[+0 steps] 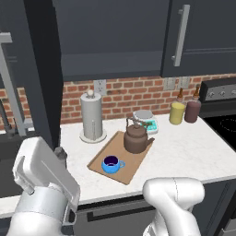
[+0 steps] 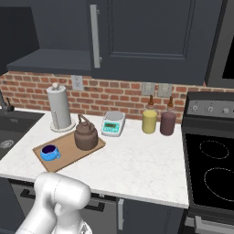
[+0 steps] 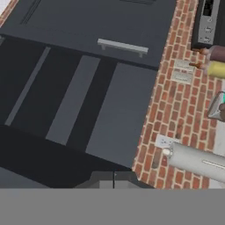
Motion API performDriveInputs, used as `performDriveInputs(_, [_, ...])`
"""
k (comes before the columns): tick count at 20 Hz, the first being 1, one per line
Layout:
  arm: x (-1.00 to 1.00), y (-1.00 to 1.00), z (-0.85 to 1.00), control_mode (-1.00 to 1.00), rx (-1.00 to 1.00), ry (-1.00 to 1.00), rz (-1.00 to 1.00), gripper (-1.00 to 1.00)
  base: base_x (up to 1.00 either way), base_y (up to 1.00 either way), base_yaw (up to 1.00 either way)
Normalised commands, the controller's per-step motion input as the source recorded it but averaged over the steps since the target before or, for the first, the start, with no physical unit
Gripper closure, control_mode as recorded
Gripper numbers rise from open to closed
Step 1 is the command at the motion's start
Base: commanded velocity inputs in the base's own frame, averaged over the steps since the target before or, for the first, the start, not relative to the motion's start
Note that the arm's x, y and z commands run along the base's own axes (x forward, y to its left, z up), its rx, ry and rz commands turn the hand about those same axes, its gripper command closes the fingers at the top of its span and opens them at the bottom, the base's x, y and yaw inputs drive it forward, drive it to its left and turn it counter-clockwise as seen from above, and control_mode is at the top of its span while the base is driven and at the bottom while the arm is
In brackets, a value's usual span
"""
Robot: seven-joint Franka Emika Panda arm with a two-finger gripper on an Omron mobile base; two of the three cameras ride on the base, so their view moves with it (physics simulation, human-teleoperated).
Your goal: Pick the kettle from the counter and place it on the tray. Then pick the mug from the cabinet and place it on the tray. Then close the cabinet doors.
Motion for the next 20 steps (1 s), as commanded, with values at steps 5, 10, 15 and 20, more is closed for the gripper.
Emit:
performDriveInputs(5, [-0.62, 0.26, 0.0, -1.0, 0.0, -0.05, -0.05, 1.0, 0.0, 0.0, 0.0])
performDriveInputs(10, [-0.6, 0.36, 0.0, -1.0, 0.0, -0.03, -0.04, 1.0, 0.0, 0.0, 0.0])
performDriveInputs(15, [-0.01, 0.41, -0.03, -1.0, 0.0, 0.0, -0.13, 1.0, 0.0, 0.0, 0.0])
performDriveInputs(20, [0.27, 0.61, -0.18, -1.0, 0.0, 0.0, -0.15, 1.0, 0.0, 0.0, 0.0])
